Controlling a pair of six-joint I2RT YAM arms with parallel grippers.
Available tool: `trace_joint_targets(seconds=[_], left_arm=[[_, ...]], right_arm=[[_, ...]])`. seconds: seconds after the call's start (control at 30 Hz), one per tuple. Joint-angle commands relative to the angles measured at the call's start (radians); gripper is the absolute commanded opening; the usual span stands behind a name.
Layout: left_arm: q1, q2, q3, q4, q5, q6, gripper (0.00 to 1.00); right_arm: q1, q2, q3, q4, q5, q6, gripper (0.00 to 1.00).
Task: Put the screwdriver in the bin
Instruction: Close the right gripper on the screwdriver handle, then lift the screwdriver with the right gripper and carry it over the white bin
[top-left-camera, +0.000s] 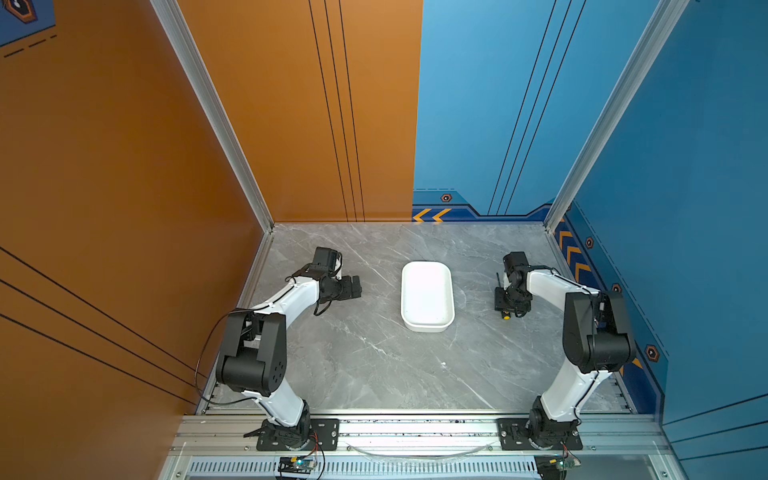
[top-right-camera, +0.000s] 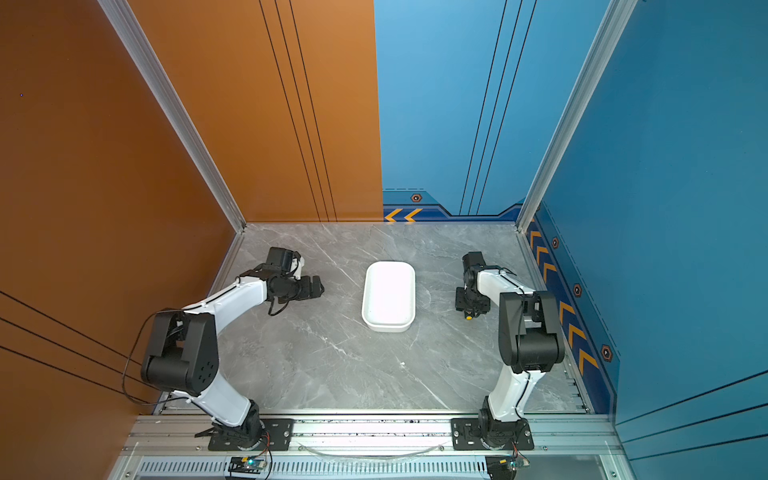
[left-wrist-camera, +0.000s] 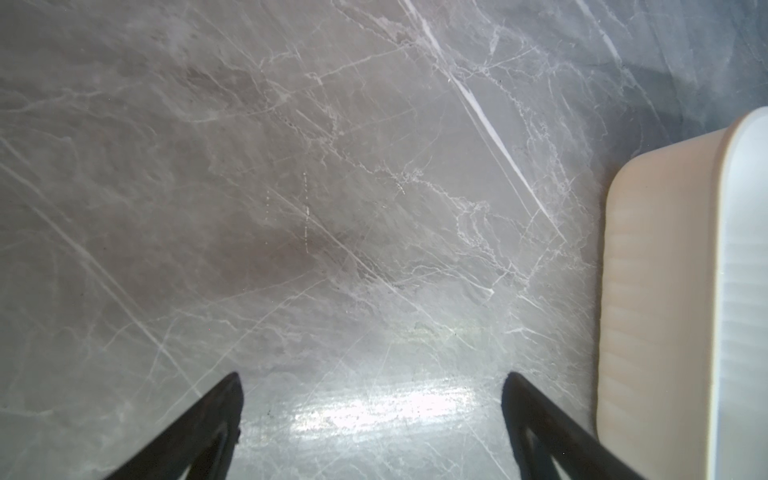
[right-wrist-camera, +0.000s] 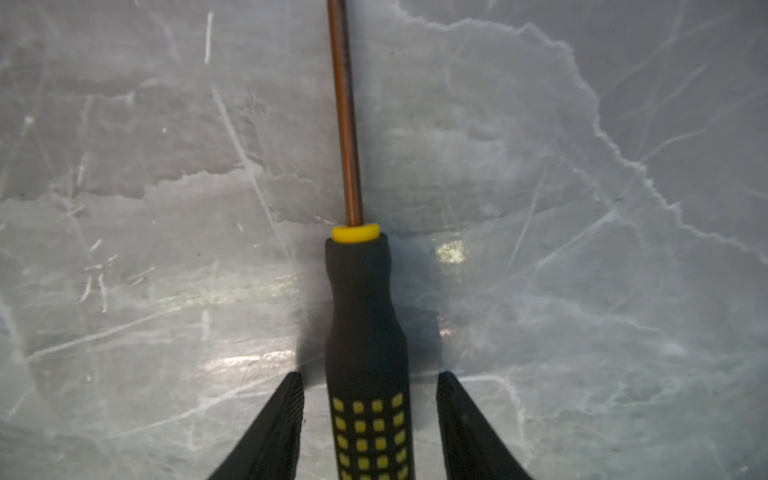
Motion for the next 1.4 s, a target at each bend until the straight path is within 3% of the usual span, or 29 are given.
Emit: trace_joint_targets(seconds=[0.0,0.7,1.0,1.37], left_arm=[[-0.005,-0.004,0.026,-0.038,-0.011,0.003,0.98],[-0.003,-0.006,0.024,-0.06,-0.023,0.019,0.98],[0.001,-0.006,0.027,-0.065,-0.022,0.019,0.98],[0.003,0.002,0.04,-0.064,0.004,0.031,0.98]], right_arm=[[0.008,0.016,0.027,-0.044,-0.014,-0.013,0.45],[0.012,0.016,0.053,-0.077,-0.082,-0.011,0.03],[0.074,-0.108,0.132,-0.155,-0.173,0.022,0.03],[0.307,-0.2,0.25,-0.188,-0.246,0.183,0.05]])
